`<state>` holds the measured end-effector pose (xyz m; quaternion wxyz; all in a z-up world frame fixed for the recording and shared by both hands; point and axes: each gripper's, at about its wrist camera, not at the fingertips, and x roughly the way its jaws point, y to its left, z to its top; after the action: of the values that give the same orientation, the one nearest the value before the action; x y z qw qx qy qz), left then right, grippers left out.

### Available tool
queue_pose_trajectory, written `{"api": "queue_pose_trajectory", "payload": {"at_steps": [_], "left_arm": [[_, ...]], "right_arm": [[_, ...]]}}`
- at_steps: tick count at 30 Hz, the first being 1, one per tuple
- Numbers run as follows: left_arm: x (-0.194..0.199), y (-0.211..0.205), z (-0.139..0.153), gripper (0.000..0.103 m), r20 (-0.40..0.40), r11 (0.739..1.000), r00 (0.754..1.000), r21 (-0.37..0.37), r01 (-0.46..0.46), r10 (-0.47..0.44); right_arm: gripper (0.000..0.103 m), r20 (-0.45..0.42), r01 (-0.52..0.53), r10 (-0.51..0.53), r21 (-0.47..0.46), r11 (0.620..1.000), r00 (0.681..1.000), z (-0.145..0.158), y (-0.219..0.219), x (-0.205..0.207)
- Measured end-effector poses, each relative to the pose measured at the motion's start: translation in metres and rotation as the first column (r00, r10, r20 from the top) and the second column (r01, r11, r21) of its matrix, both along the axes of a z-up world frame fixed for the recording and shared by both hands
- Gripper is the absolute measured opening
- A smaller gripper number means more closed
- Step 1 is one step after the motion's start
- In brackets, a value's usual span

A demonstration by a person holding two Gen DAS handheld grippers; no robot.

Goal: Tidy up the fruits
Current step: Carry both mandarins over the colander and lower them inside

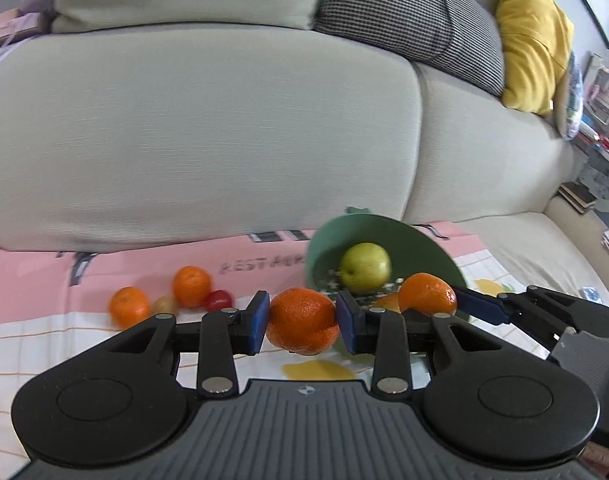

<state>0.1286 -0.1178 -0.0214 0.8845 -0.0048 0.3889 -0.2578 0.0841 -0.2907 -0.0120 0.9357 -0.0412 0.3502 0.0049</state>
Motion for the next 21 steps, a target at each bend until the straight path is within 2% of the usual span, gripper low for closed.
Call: {"api": "queue_pose_trajectory", "payload": {"at_steps": [5, 11, 21], "left_arm": [[0.013, -0.025, 0.000, 0.040, -0.036, 0.999, 0.998, -0.024, 0.049, -0.049], [0.032, -0.057, -0.005, 0.040, -0.064, 0.994, 0.992, 0.009, 0.112, -0.111], [0.049, -0.090, -0.032, 0.040, -0.106, 0.970, 0.977, 0.136, 0.201, -0.187]], "right_arm": [[0.038, -0.046, 0.035, -0.033, 0.053, 0.998, 0.998, -0.003, -0.034, 0.011], [0.038, -0.124, 0.068, -0.050, 0.143, 0.987, 0.991, -0.011, -0.066, 0.030], [0.038, -0.188, 0.040, -0.024, 0.083, 0.996, 0.982, -0.033, -0.089, 0.057]]}}
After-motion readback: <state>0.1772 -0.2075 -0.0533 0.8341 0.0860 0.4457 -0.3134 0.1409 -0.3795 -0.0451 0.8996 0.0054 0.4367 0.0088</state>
